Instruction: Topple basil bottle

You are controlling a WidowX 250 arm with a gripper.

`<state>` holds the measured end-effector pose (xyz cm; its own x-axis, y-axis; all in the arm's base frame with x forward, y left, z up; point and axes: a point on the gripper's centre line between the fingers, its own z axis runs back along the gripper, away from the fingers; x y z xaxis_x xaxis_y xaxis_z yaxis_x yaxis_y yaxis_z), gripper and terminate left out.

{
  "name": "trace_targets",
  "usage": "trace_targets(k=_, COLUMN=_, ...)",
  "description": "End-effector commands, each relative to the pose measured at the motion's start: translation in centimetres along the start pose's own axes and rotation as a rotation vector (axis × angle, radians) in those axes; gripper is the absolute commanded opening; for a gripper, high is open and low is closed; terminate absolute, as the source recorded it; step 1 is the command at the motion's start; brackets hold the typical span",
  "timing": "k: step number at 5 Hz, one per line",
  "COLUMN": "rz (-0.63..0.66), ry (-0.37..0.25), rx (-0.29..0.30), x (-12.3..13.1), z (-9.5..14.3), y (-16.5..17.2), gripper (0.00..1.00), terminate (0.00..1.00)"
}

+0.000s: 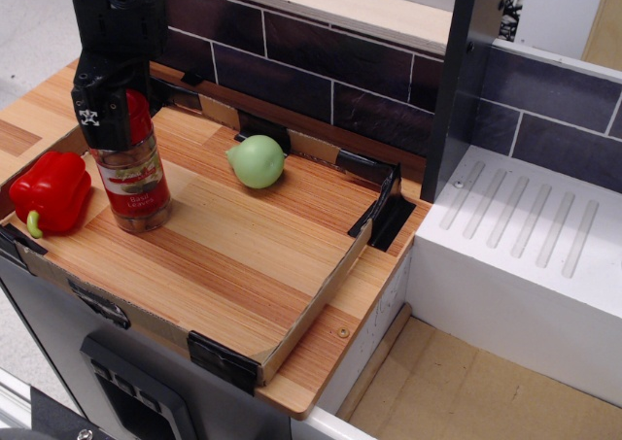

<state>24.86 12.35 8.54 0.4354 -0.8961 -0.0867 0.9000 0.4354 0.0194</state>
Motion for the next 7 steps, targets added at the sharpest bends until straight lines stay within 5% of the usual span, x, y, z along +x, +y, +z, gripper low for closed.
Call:
trace_targets(k=1, rz=-0.073, ry=0.146, rx=0.167, x=2.7, z=1.2, y=-0.6, gripper=0.00, terminate=0.00)
trace_targets(k=3, rz=-0.110, ry=0.259, rx=0.273, x=5.2, z=-1.3, y=-1.3, gripper=0.00, terminate=0.00)
trace_targets(k=4, rz=-0.146, ry=0.283, rx=0.231, x=7.0, z=-3.0, y=-2.2, gripper=0.00, terminate=0.00)
trace_targets(k=5, rz=-0.169, ry=0.271, rx=0.220, x=8.7, z=-3.5, y=-1.8, gripper=0.00, terminate=0.00)
trace_targets(k=6, rz=-0.172, ry=0.174, rx=0.210, x=9.8, z=-3.3, y=-2.6, gripper=0.00, terminate=0.00)
trace_targets(k=7, rz=-0.145, ry=0.139, rx=0.190, x=11.1, z=-3.4, y=-3.1, gripper=0.00, terminate=0.00)
